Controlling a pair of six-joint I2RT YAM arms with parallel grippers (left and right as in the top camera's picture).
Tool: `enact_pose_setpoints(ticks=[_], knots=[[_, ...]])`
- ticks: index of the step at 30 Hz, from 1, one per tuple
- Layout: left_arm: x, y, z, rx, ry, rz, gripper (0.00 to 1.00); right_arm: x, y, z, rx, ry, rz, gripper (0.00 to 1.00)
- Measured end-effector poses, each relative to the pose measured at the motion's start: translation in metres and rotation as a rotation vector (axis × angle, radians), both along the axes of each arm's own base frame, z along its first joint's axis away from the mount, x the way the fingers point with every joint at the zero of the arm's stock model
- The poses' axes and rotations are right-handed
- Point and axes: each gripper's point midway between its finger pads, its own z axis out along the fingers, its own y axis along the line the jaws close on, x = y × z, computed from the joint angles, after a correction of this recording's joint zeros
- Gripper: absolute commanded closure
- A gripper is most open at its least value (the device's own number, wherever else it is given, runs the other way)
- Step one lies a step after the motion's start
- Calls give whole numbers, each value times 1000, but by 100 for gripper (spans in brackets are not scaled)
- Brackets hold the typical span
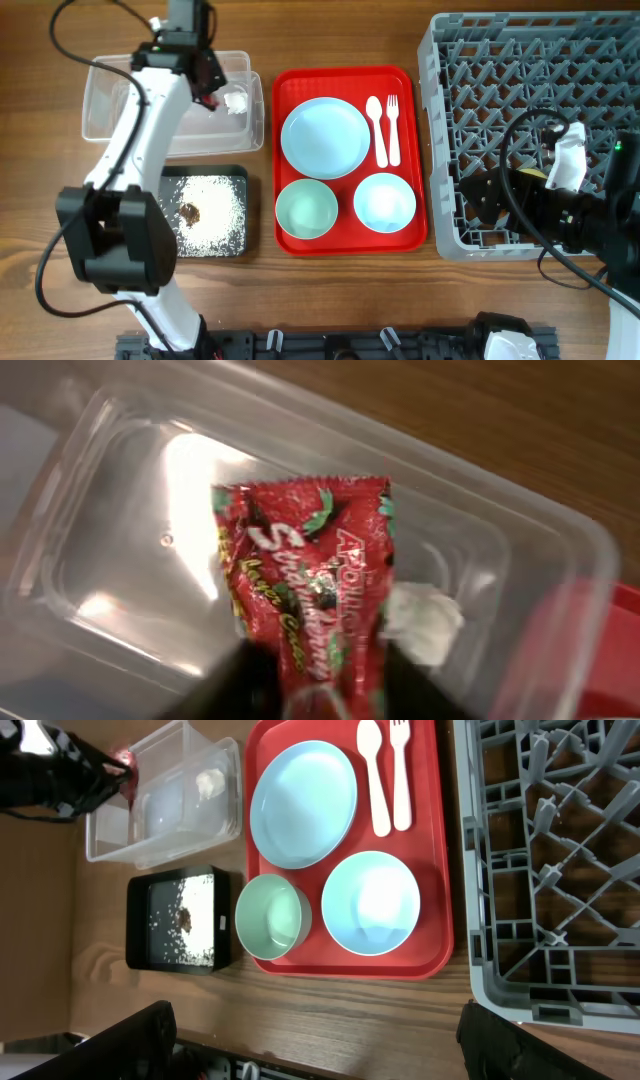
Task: Sort waste into correct bins and load items into the dishwasher rack
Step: 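Carry the red wrapper and tissue with the left gripper into the clear bin, then release the waste in the bin and retract the left gripper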
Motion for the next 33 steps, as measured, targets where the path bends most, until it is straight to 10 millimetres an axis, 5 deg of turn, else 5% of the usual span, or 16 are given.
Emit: enact_pose_setpoints(ticks=[4,9,17,21,26,33], knots=[[-4,13,-2,-64,20,20,0,0,0,0,0,0,0,7],[-17,2,12,-122,32,-13,0,0,0,0,0,0,0,7],[-58,-53,103,-150,-105,-183,1,0,0,0,0,0,0,7],[-83,-84,131,-160,-139,-280,0,0,0,0,0,0,0,7],[-123,-107,134,-157,-69,-365,0,-2,-1,-2,-8,11,-5,3],[-167,-99,144,-148,-9,-381,0,-4,-2,-4,-12,25,-9,0]])
